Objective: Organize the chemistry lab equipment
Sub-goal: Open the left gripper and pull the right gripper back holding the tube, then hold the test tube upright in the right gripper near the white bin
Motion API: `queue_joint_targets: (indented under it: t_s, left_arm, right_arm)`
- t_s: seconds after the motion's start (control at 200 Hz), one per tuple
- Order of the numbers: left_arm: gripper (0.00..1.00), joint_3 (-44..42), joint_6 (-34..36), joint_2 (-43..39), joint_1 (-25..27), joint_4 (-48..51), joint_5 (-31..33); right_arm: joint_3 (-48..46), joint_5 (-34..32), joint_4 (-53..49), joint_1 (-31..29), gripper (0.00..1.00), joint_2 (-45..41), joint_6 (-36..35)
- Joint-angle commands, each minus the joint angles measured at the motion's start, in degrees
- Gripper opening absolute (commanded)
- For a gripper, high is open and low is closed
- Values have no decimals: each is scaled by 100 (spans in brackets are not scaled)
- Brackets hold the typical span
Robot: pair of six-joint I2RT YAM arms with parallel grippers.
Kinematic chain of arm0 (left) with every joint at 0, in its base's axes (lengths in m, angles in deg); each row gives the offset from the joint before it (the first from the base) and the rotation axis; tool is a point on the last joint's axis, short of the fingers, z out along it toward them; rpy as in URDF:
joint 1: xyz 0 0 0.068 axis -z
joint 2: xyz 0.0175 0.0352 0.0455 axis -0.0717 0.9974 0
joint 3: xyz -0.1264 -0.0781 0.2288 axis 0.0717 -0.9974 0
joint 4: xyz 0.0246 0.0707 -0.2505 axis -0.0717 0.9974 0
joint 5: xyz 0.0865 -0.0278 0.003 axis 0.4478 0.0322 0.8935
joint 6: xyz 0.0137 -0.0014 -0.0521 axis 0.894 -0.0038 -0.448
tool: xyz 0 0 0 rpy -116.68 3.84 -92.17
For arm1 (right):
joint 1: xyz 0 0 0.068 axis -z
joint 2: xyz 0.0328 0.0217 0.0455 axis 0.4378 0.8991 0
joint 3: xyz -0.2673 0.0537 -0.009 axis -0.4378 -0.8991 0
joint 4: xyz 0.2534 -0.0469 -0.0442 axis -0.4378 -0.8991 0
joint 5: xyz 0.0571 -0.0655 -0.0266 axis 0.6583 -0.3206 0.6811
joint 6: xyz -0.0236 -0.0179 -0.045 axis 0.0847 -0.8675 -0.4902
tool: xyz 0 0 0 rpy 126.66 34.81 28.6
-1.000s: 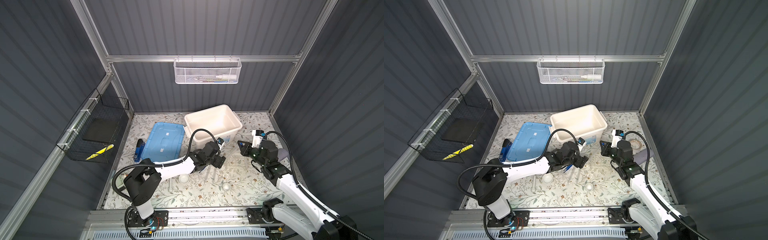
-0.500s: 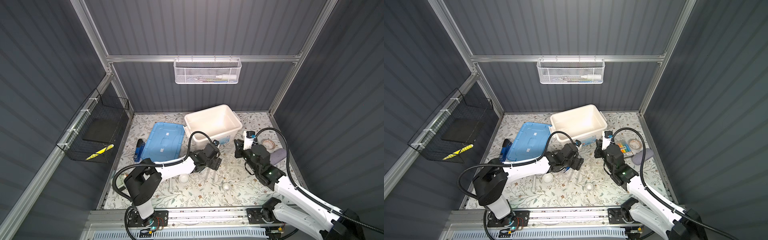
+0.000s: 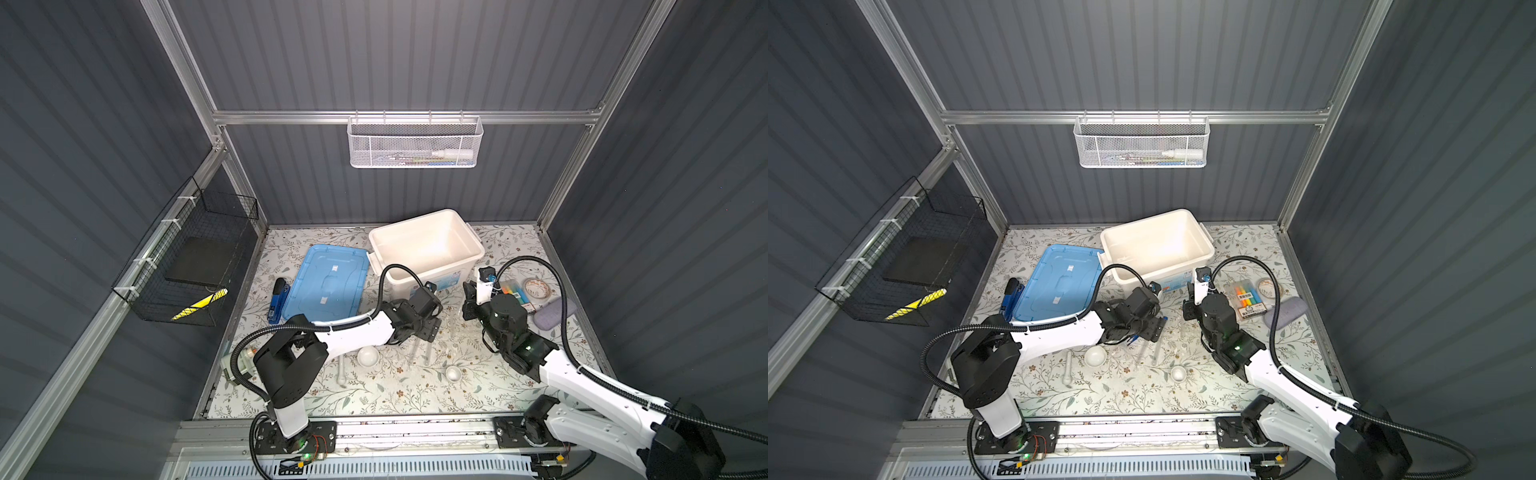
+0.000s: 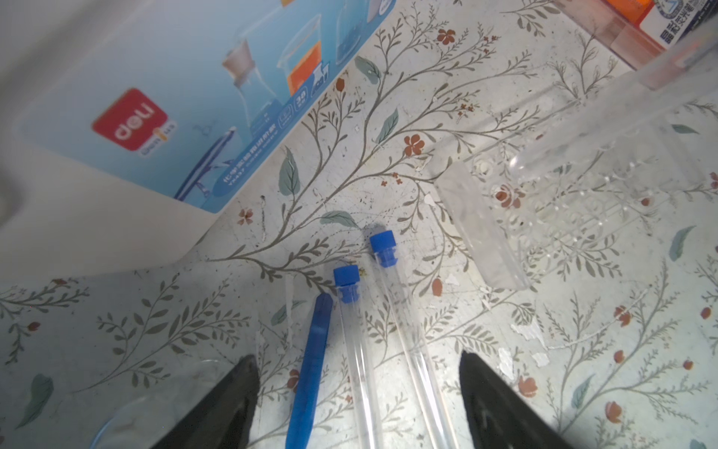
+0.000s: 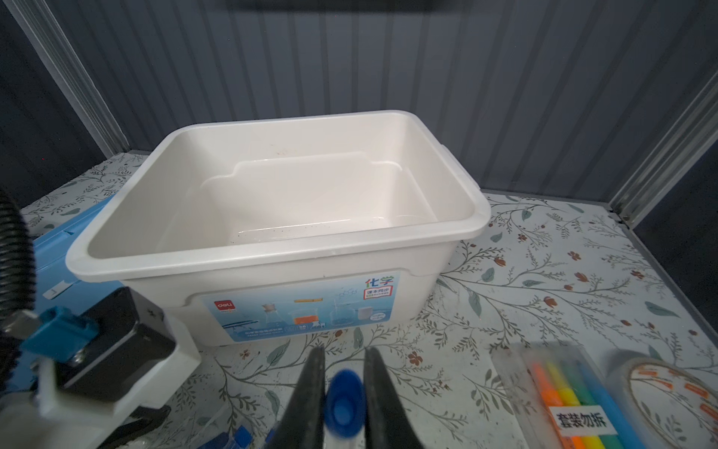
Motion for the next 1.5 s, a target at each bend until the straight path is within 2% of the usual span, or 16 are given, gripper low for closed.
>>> queue_joint_targets:
  t_s: [0.0, 1.496]
  left_arm:
    - [83, 120, -79, 70, 36, 145, 68]
    - [81, 16, -9, 105, 38, 181, -26]
  right_arm:
    - [-107, -150, 221, -36, 12, 11, -13]
    - [-274, -330, 908, -34, 11, 492, -27]
